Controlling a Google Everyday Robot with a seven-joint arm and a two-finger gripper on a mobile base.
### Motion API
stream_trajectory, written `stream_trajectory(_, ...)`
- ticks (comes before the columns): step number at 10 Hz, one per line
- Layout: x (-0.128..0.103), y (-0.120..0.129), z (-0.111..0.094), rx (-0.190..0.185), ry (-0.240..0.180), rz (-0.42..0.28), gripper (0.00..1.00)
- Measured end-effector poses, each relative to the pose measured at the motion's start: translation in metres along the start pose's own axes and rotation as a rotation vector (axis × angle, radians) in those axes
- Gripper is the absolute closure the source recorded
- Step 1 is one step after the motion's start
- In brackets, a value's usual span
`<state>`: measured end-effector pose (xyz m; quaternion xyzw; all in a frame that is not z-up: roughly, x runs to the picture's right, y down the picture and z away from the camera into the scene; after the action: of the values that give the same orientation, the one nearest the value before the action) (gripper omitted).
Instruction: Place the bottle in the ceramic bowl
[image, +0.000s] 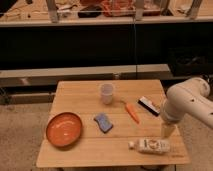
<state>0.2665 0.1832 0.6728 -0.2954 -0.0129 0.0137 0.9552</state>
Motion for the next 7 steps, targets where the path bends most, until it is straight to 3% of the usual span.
stream_trajectory(2,-0.003,0.022,0.012,0.001,-0.013,-0.008,0.20)
stream_trajectory(5,-0.007,0.031,0.019,0.005,-0.021,-0.022,0.20)
stream_trajectory(7,-0.010,0.050,0.031,0.012,-0.023,-0.044,0.20)
